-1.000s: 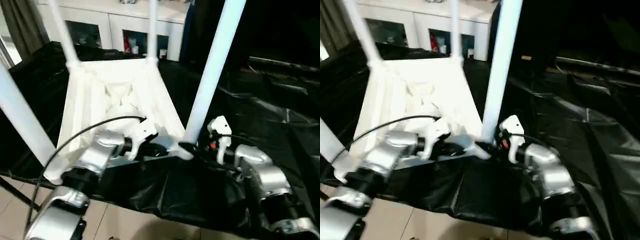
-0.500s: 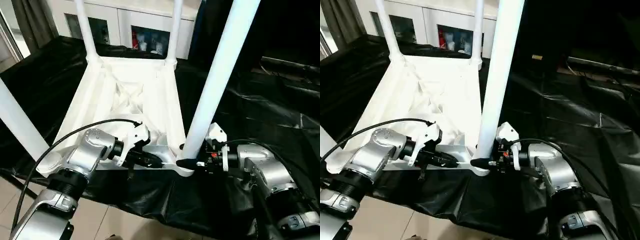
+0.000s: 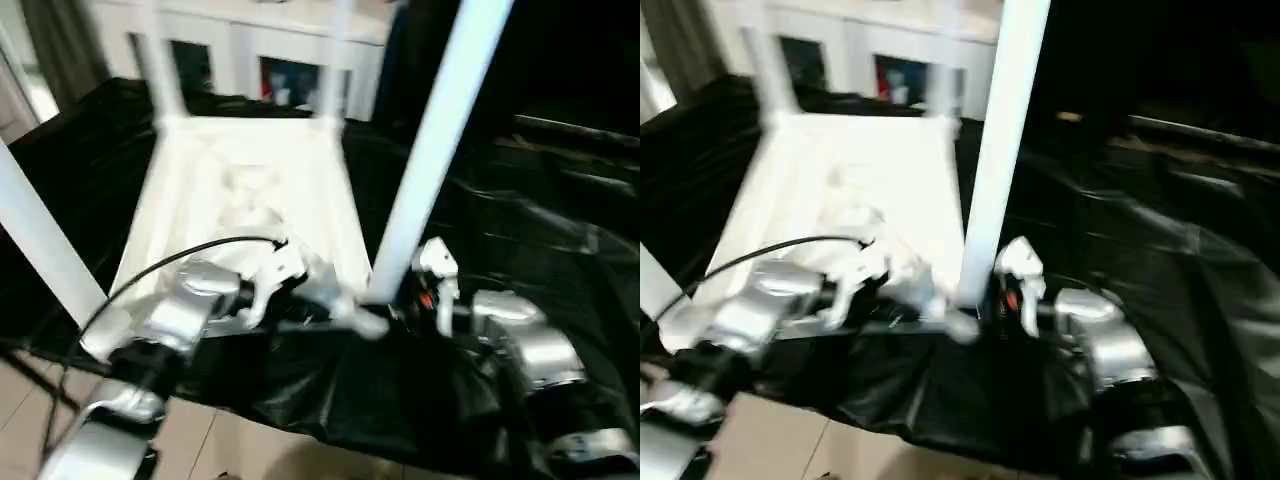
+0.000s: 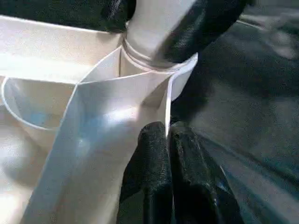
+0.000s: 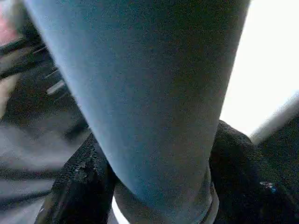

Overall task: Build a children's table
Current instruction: Rotate leg to tighten

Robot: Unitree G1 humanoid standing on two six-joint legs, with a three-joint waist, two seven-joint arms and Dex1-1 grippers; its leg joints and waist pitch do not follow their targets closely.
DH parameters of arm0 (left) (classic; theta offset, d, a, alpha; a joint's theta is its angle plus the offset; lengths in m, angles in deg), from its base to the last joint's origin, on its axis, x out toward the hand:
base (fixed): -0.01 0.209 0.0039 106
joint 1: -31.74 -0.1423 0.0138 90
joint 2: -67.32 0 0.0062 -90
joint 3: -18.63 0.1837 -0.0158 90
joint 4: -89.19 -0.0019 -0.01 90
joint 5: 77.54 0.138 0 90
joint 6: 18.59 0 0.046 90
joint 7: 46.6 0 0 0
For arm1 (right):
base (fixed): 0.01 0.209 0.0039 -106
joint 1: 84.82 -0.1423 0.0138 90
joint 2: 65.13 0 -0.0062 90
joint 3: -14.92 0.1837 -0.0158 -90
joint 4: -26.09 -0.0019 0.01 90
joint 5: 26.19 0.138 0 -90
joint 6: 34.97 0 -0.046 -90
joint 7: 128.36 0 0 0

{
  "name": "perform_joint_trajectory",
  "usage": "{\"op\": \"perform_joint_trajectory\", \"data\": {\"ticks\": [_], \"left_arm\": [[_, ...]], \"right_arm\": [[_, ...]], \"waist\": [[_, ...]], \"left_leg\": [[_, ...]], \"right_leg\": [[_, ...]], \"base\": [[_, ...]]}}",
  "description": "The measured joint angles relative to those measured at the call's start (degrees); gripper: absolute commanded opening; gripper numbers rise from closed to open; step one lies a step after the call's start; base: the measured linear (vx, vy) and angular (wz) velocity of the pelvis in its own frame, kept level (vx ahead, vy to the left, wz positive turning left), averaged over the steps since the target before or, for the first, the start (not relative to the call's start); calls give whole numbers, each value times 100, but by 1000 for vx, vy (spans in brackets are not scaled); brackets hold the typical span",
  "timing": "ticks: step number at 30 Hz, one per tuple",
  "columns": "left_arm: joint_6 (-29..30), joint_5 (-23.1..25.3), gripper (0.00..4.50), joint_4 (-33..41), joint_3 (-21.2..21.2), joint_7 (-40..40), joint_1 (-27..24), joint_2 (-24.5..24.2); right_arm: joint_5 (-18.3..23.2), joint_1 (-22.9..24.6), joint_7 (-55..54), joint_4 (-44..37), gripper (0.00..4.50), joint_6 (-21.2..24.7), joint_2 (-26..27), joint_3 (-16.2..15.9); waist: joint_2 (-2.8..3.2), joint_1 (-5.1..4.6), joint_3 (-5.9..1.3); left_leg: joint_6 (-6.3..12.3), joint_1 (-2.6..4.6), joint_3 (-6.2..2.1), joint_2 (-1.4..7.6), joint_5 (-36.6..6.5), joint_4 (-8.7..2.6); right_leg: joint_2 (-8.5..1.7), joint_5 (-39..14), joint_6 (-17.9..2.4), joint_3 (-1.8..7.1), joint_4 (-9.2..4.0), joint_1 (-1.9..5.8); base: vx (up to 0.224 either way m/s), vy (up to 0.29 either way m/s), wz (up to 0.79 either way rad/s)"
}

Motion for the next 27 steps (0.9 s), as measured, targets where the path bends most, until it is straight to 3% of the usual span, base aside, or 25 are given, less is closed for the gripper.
{"op": "perform_joint_trajectory", "data": {"ticks": [2, 6, 8, 12, 14, 16, 17, 27], "left_arm": [[7, 100, 0, -128, -41, 448, 54, 222], [6, 238, 0, -314, -45, 943, 165, 513], [6, 355, 0, -435, -48, 1288, 197, 756], [30, 413, 0, -479, -43, 1531, 197, 931], [19, 415, 0, -479, -39, 1505, 197, 931], [3, 414, 0, -467, -31, 1424, 195, 918], [1, 409, 0, -455, -28, 1375, 192, 903], [-128, 177, 0, -125, -14, 374, -25, 382]], "right_arm": [[-38, 68, -754, -3, 241, 2, 305, 236], [-142, 131, -1560, -55, 231, 2, 569, 411], [-307, 149, -2215, -85, 230, -12, 826, 540], [-479, 193, -2643, -174, 230, -83, 933, 555], [-480, 254, -2610, -266, 286, -118, 931, 556], [-375, 323, -2388, -353, 285, -115, 857, 553], [-348, 339, -2253, -368, 314, -117, 805, 550], [41, 347, -238, -614, 314, 195, -125, 200]], "waist": [[21, -42, -12], [27, -50, -18], [73, -61, -39], [104, -69, -58], [114, -69, -63], [122, -67, -65], [123, -64, -66], [126, -27, -62]], "left_leg": [[-1, 3, -20, -4, 0, -1], [-1, 5, -31, -7, 0, 0], [-1, 2, -36, -12, 0, 19], [0, 2, -42, -19, -1, 27], [0, -6, -60, -18, -1, 23], [1, -9, -62, -19, -1, 17], [0, -10, -62, -19, -1, 15], [0, -14, -62, -8, 0, -46]], "right_leg": [[1, -3, 6, -8, -12, 4], [1, -4, 7, -14, -32, 6], [0, -4, 7, -11, -41, 6], [-5, -8, 12, -12, -54, 10], [-3, -8, 13, -26, -70, 13], [-3, -8, 13, -27, -77, 12], [-3, -8, 12, -26, -77, 12], [7, -5, 10, -34, -24, 3]], "base": [[0, 0, 0], [0, 0, 0], [0, 0, 0], [0, 0, 0], [0, 0, 0], [0, 0, 0], [0, 0, 0], [0, 0, 0]]}}
